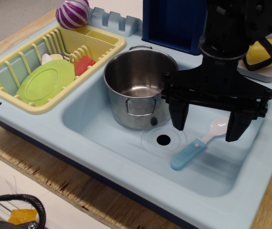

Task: Put spoon in pot

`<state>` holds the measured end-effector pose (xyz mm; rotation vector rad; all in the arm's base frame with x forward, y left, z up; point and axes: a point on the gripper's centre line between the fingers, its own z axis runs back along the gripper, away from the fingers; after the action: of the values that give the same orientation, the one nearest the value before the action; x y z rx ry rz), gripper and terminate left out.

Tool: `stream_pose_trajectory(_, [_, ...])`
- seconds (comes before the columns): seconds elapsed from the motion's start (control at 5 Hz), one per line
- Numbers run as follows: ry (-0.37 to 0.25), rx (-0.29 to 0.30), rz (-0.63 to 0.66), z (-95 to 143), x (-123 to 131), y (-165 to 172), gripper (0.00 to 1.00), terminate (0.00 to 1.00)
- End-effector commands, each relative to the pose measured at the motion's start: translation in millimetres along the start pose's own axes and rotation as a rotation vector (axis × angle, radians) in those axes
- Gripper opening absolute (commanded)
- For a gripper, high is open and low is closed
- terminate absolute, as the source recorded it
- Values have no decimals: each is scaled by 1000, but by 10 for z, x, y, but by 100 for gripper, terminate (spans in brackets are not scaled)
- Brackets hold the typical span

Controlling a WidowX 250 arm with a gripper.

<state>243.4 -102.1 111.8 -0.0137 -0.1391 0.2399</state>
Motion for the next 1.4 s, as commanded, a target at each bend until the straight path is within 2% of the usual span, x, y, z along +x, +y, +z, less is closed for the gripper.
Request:
stream_pose_trajectory(0.0, [0, 0, 0, 0, 0, 0, 100, 0])
stream_pose_trajectory(0.4, [-18, -10, 72, -174, -102, 70, 100, 0])
stream_pose_trajectory(1.0, [-27, -28, 65, -336, -18, 125, 100, 0])
stream_pose_trajectory(1.2, [-8, -48, 65, -440, -1, 127, 100, 0])
